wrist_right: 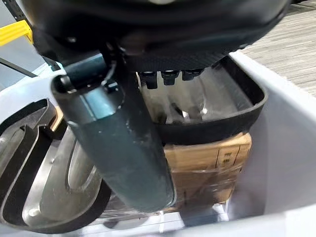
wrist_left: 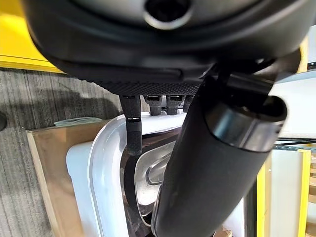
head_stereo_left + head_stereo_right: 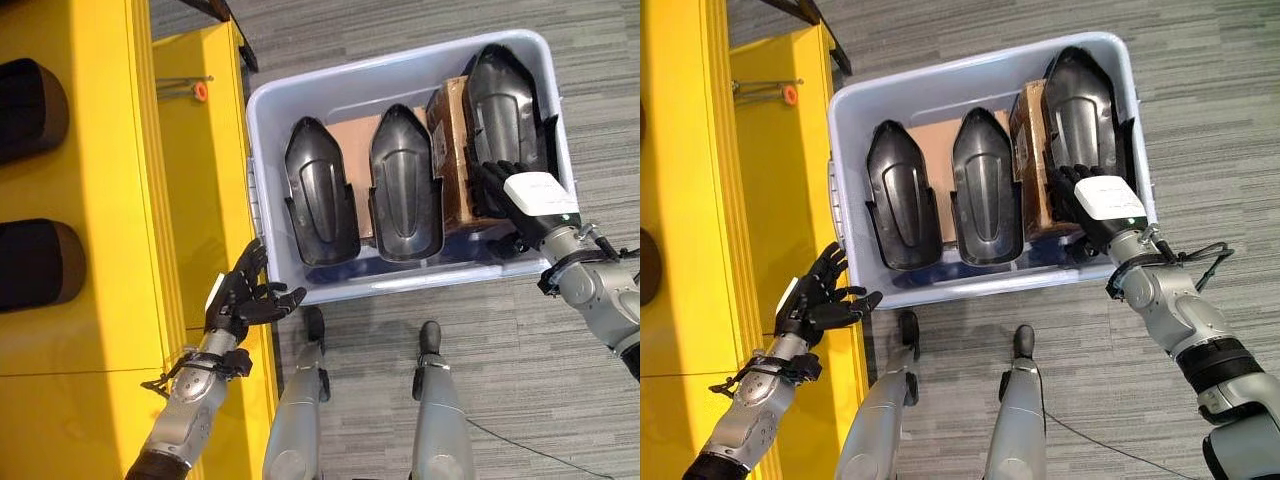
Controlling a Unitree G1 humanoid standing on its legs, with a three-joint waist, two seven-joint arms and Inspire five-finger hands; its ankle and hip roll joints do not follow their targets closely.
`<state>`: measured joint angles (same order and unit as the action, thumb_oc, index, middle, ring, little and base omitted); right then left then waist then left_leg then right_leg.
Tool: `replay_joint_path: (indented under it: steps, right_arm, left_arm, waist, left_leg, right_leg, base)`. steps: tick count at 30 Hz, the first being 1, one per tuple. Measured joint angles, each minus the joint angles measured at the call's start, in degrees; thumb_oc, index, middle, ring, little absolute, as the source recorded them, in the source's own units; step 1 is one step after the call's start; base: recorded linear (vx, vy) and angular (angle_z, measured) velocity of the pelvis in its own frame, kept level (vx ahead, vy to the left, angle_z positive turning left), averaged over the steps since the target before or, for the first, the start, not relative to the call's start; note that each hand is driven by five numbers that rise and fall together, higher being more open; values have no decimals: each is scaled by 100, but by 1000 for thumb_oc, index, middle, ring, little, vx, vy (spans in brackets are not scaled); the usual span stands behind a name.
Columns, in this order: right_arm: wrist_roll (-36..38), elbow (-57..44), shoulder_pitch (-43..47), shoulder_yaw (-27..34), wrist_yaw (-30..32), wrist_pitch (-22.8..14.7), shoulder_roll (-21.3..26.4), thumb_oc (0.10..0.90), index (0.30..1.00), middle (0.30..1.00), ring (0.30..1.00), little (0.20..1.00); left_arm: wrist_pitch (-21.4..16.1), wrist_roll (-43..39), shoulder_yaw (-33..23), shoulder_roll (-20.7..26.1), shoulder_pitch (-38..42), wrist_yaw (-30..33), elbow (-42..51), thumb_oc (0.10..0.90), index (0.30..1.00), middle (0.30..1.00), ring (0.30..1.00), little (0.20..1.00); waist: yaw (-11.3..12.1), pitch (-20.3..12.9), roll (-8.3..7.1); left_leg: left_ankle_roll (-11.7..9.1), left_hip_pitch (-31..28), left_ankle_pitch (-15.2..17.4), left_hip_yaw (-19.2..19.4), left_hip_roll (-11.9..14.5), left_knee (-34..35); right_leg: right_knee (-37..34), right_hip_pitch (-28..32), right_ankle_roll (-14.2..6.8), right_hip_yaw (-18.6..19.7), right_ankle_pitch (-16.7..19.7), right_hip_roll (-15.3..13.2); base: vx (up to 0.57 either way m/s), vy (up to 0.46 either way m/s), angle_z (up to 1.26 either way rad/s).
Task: Move parts from the plastic box to the shelf.
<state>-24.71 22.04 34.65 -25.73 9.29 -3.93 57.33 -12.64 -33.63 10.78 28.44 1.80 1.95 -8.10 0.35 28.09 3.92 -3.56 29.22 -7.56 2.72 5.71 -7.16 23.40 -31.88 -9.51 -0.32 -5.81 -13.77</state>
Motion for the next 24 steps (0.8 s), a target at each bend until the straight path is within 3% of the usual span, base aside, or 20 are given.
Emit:
replay_joint_path:
  steps: [5,17,18,19,24]
  right_arm:
    - [-4,88,238,-22,78,-2,-1,900,1000,1000,1000,1000]
    - [-8,679,827,-472,282,26,-85,900,1000,1000,1000,1000]
    - [-8,707,852,-500,291,27,-85,761,805,805,805,805]
    - [-9,717,868,-500,303,27,-85,400,300,300,300,300]
    - [-9,769,996,-484,462,83,-84,400,300,300,300,300]
  left_arm:
    - [-45,0,-47,-2,80,48,66,900,1000,1000,1000,1000]
    - [-120,-51,-9,-2,233,154,145,900,1000,1000,1000,1000]
    - [-120,-51,-3,-2,236,154,145,900,1000,1000,1000,1000]
    - [-120,-109,8,-2,237,155,143,900,1000,1000,1000,1000]
    - [-119,-174,17,-2,237,157,135,900,1000,1000,1000,1000]
  waist:
    - [10,46,5]
    - [13,62,7]
    - [13,63,7]
    - [13,63,7]
    - [7,63,6]
  left_leg:
    - [24,302,58,-1,-1,-281]
    - [3,687,84,-65,-22,-624]
    - [3,690,84,-70,-23,-630]
    - [0,697,86,-82,-25,-642]
    - [-14,700,97,-90,-25,-667]
  right_leg:
    - [458,-419,67,114,-147,-1]
    - [829,-788,116,147,-192,-22]
    - [836,-788,116,146,-193,-23]
    - [845,-788,118,142,-194,-23]
    - [867,-789,122,143,-198,-23]
  base:
    - [-7,-2,1]
    - [-13,3,2]
    - [0,0,0]
    - [0,0,0]
    - [0,0,0]
